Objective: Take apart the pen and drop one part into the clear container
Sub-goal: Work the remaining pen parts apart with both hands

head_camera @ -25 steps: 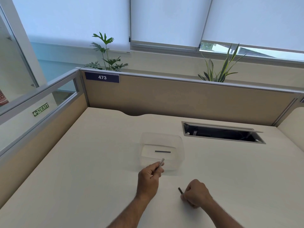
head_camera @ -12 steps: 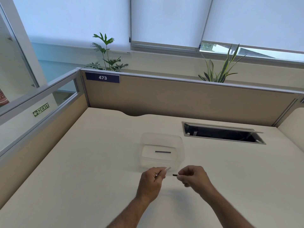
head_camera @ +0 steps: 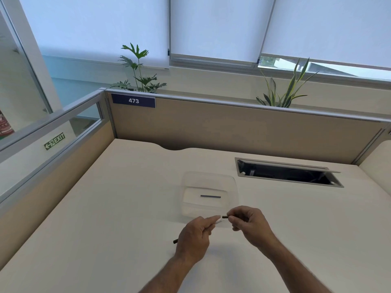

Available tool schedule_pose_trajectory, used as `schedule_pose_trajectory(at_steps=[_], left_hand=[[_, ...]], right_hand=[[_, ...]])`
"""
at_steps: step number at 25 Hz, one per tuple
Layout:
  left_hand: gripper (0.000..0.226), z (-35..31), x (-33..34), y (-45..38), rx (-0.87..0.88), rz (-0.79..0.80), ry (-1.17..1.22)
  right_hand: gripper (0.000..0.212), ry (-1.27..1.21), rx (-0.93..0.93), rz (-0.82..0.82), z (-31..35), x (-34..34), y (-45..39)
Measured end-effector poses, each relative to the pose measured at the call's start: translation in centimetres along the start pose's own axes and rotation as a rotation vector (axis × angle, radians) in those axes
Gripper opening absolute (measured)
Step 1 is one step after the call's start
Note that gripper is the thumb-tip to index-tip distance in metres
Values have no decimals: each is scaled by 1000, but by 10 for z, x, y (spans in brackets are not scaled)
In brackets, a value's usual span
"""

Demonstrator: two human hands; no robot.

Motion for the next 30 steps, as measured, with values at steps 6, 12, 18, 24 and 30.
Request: schedule_pose_trajectory(at_steps=[6, 12, 18, 24, 30], left_hand=[[37, 1, 1, 0, -4, 3, -4], [35, 6, 4, 1, -4, 21, 10], [35, 4, 8, 3, 28, 44, 14], [25, 3, 3, 0, 42, 27, 30], [18, -4, 1, -1, 45, 73, 10]], right_hand=[[14, 71, -37, 26, 2, 1, 1], [16, 231, -132, 69, 5, 0, -1], [16, 262, -179, 171, 6, 8, 0], [33, 121, -104, 181, -4, 6, -1], [20, 42, -106, 163, -15, 5, 0]])
Point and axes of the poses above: each hand's wrist, its own y-axis away from the middle knuckle, its own x-axis out of the palm, z = x × y, the point moved 4 cm from there along -y, towards the middle knuckle, and after that the axes turned 6 degrees about -z, right-handed, at the moved point
